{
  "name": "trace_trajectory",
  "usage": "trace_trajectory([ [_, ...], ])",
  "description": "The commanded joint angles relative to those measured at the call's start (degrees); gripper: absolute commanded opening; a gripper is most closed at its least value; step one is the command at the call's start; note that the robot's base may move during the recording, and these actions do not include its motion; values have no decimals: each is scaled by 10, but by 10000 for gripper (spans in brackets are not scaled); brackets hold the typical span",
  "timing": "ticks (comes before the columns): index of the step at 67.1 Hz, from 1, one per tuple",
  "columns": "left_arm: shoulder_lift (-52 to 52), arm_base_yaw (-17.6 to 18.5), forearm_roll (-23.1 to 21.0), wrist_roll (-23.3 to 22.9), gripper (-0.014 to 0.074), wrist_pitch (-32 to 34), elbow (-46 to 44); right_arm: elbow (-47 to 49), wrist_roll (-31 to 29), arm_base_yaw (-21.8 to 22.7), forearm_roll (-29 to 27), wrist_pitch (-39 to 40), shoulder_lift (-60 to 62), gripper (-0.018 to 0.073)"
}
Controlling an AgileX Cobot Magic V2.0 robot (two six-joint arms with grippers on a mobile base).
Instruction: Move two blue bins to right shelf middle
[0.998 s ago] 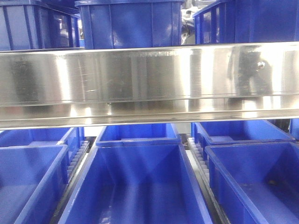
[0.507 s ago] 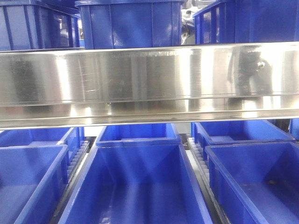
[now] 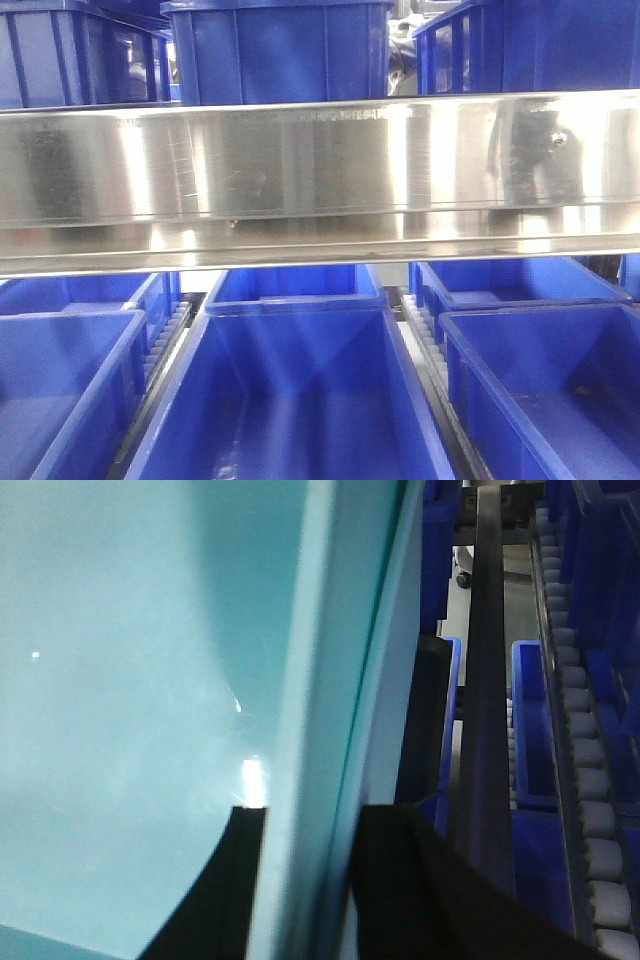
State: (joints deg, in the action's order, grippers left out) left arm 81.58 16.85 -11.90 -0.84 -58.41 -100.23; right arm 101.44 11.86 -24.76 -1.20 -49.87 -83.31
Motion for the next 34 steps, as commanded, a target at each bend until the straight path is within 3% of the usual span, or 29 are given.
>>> trace_trajectory([
  [1,-14,2,-20,12,-111,37,-10,10,-3,4,6,54,6,-154],
  [34,-14,2,-20,12,-111,39,-10,10,-3,4,6,54,6,-154],
])
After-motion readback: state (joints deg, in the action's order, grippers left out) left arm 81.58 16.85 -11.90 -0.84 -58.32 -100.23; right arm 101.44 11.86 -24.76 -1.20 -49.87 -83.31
